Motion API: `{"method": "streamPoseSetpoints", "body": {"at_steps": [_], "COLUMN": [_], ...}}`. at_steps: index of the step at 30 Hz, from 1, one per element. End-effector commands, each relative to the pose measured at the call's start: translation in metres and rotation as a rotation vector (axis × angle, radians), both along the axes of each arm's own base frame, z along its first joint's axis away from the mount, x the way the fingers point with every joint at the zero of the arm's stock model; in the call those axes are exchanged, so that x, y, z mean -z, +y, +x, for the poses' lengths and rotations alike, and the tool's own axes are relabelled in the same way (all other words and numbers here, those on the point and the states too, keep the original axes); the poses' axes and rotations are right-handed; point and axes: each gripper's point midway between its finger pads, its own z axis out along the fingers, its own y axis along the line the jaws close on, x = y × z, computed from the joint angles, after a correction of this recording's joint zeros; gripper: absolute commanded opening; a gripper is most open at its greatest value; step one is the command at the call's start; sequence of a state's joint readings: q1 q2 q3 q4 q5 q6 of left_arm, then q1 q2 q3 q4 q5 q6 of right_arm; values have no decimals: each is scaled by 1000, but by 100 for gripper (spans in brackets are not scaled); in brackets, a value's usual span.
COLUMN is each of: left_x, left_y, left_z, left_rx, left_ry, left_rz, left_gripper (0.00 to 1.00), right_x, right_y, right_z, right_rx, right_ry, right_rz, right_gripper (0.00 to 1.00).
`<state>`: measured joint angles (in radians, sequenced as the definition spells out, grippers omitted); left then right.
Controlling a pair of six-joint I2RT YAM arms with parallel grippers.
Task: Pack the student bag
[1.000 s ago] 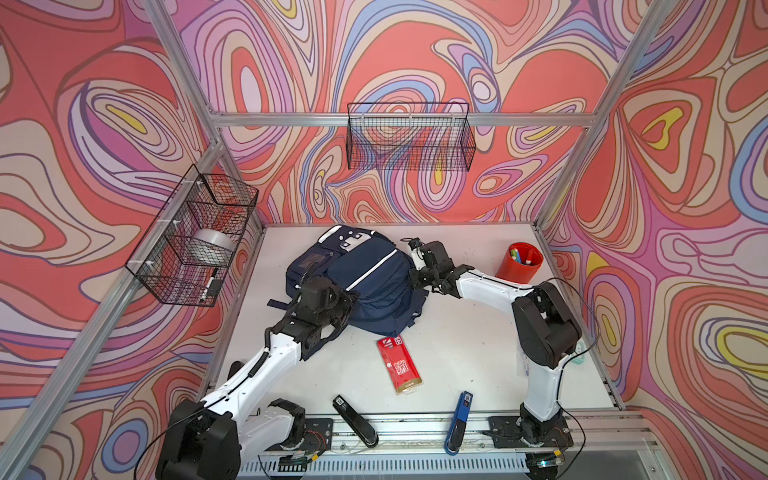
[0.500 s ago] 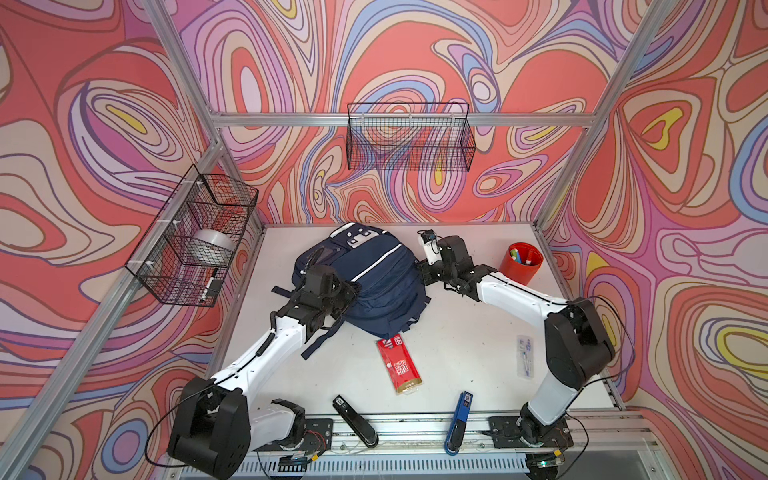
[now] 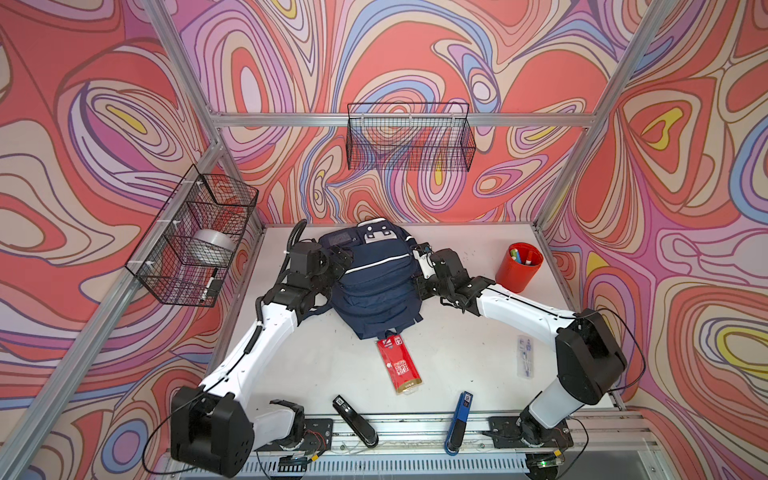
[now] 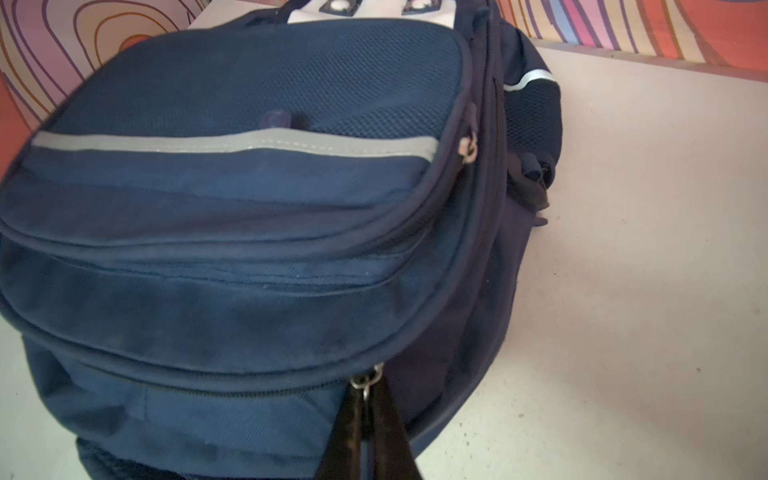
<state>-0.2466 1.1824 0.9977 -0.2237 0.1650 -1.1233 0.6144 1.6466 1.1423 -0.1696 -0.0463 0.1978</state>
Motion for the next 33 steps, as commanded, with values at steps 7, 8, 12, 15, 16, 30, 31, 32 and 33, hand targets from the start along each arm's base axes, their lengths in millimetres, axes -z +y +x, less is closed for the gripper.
{"method": "streamPoseSetpoints", "body": {"at_steps": [7,8,12,15,16,30,31,32,33], "left_x": [43,49,67,74,78,122,119,115,111], "left_y": [-65,-75,-97,-103,-104,-135,-135,-136,-134], "left_z": [-39,-38,-32,-31,-30,-11,-12,-15,-18], "left_rx": [-33,-26,-48,-100,-118,-121,-107,-90,-78], "left_ry": [121,134,142,127,131,170,160,162,161], "left_rz": [-275,-295,-346,-331,-334,-407,-405,-394,-378], "left_gripper": [87,85,76,77,77,0,0,0,0], "right_x": [8,7,3,2,3,26,28,30,31], "right_y": [24,25,24,25,25,36,32,26,20], "right_z": [-10,-11,-16,-19,-20,-36,-34,-31,-28], "right_rx": [-24,-22,-22,-26,-27,-33,-18,-3,9], "right_ry": [12,11,7,2,4,31,27,17,10], "right_rz": [58,65,66,68,67,19,2,-28,-56], "right_gripper": [0,0,0,0,0,0,0,0,0]}}
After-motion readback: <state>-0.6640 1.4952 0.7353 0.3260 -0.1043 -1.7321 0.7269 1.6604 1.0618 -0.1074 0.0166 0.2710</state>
